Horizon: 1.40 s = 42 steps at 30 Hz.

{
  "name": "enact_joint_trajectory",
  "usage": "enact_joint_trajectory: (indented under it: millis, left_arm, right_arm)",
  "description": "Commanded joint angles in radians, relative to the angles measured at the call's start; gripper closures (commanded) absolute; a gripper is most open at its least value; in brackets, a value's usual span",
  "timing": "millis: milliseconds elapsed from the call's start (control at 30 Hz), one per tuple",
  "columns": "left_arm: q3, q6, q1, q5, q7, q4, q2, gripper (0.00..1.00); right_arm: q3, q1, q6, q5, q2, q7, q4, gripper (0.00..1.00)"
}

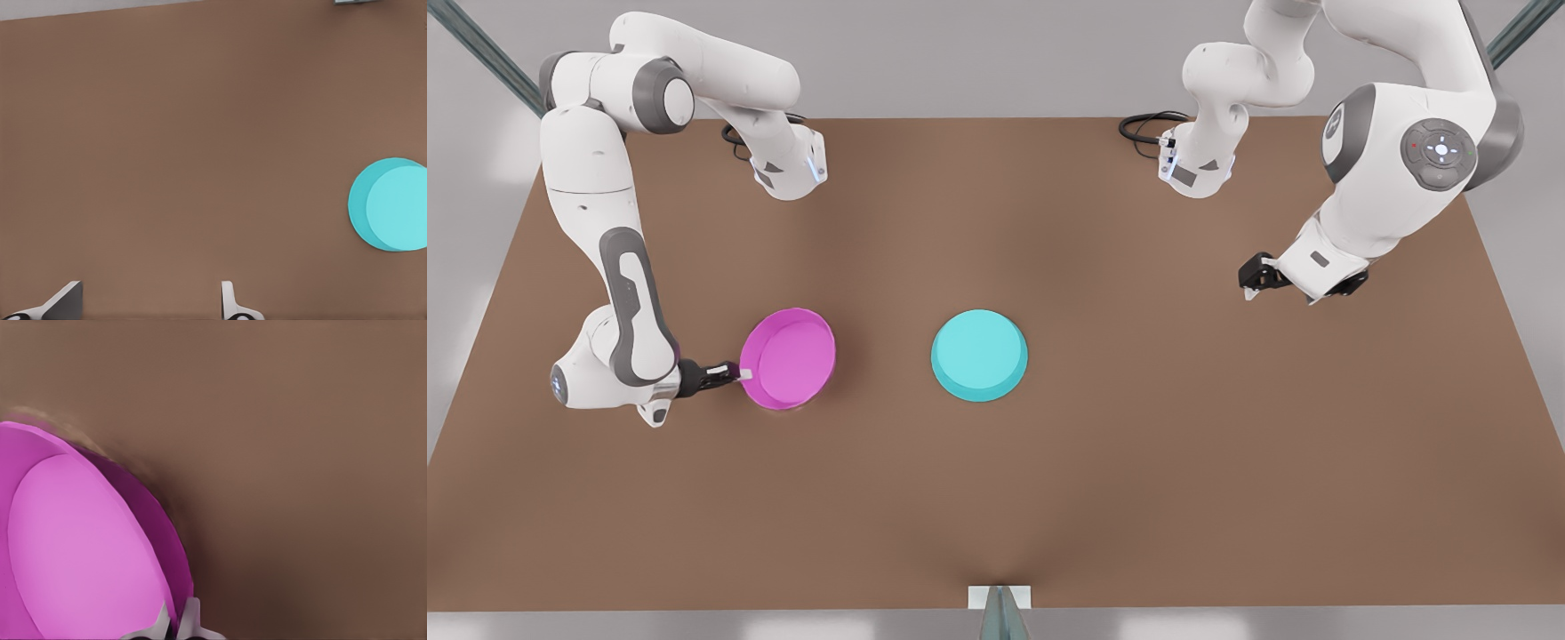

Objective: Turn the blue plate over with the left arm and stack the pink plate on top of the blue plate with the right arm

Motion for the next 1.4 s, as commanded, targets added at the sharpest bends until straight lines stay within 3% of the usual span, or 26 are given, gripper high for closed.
enact_joint_trajectory:
  millis: [0,567,600,633,667,767,1367]
  left_arm:
    - [0.0,0.002,-0.001,-0.002,0.0,0.0,0.0,0.0]
    - [-0.003,0.012,-0.008,-0.013,-0.035,-0.002,0.011,0.0]
    - [-0.003,0.012,-0.01,-0.016,-0.037,-0.002,0.011,0.0]
    - [-0.003,0.014,-0.01,-0.016,-0.035,-0.002,0.014,0.0]
    - [-0.003,0.02,-0.008,-0.016,-0.035,-0.002,0.015,0.0]
    - [-0.003,0.018,-0.008,-0.016,-0.037,-0.002,0.012,0.0]
    - [-0.003,0.046,-0.008,-0.016,-0.035,-0.028,0.017,0.0]
  right_arm:
    - [0.0,0.0,0.002,-0.005,0.0,0.002,0.001,0.75]
    - [-0.004,0.005,0.006,-0.016,0.018,0.012,0.051,0.75]
    - [-0.004,0.003,0.006,-0.016,0.026,0.011,0.059,0.7]
    - [-0.006,0.003,0.005,-0.016,0.031,0.012,0.063,0.27]
    - [-0.006,0.003,0.005,-0.016,0.032,0.012,0.065,0.08]
    - [-0.007,0.003,-0.002,-0.017,0.032,0.012,0.071,0.01]
    - [-0.007,0.055,0.011,-0.082,0.038,-0.003,0.054,0.0]
